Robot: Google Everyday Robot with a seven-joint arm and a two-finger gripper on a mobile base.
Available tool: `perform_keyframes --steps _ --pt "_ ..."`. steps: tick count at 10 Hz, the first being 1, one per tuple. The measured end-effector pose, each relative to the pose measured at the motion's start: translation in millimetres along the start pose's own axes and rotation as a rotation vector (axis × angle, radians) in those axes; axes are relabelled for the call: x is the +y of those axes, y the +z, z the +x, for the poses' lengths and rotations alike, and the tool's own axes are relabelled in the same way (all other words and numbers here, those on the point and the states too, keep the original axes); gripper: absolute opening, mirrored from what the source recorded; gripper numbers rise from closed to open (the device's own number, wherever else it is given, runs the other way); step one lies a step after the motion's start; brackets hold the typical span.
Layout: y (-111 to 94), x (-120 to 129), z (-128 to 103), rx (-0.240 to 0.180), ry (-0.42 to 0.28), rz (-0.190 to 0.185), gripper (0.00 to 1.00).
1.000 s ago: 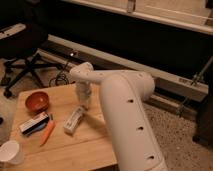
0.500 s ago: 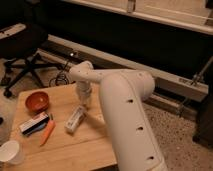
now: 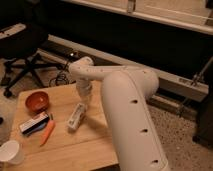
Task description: Stand the bottle upright
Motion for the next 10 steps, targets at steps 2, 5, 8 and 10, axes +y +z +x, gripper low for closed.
perform_keyframes --steps 2,5,8,10 --pt "-17 -3 -1 0.023 -0.007 0.025 0.11" --pt "-37 -3 -2 0.053 -0.018 0.050 0.11" --pt "-53 -2 -8 0.075 -0.034 0.064 0.11" --pt "-69 -2 -12 0.100 -0.053 0.069 0.11"
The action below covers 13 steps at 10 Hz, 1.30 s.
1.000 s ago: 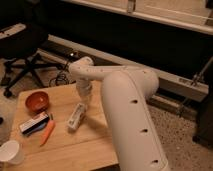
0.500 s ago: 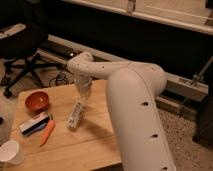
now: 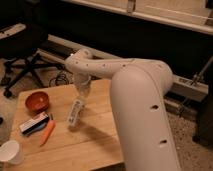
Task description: Stand the bottle upright
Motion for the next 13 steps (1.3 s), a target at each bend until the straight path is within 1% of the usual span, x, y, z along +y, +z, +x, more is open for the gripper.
perform_keyframes --steps 2,4,5,7,8,9,10,13 --pt "-13 0 -2 0.022 -0.020 -0.003 0.11" --pt "-26 2 -2 0.059 -0.040 -0.016 0.11" --pt "-27 3 -3 0.073 -0.046 -0.026 0.11" --pt "-29 6 -4 0.115 -0.053 -0.052 0.11" --pt "-29 6 -4 0.133 -0.056 -0.058 0.11" --pt "-31 6 -4 0.160 -0.061 -0.066 0.11" --pt "-36 2 -3 0.204 -0.067 -0.064 0.11" --pt "-48 -5 -5 0.293 -0.070 -0.050 0.11"
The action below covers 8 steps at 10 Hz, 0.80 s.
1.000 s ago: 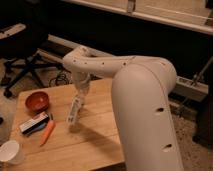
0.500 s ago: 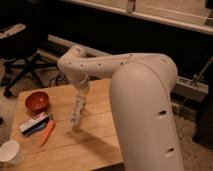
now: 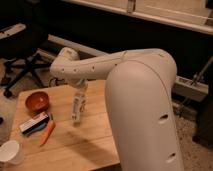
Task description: Stand the bottle upright
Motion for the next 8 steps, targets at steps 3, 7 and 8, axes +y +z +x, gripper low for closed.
perform_keyframes --steps 3,7,8 --pt "0 0 -12 0.022 0.012 0.004 0.11" --pt "-5 -3 -16 0.113 0.004 -0.004 0.11" --pt "-6 -2 -17 0.135 0.003 -0.012 0.11"
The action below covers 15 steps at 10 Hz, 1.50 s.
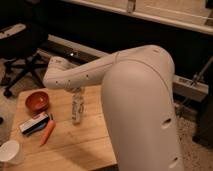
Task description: Stand the bottle upright
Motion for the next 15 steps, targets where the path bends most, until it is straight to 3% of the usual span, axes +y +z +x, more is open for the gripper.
perform_keyframes --steps 8,10,15 --pt "-0.4 0.6 -4.5 0.117 0.051 -0.029 0.12" --pt "0.4 0.8 -6.1 0.134 0.059 -0.036 0.26" --pt "-0.7 -0.5 -7.6 0.183 0.073 -0.045 0.76"
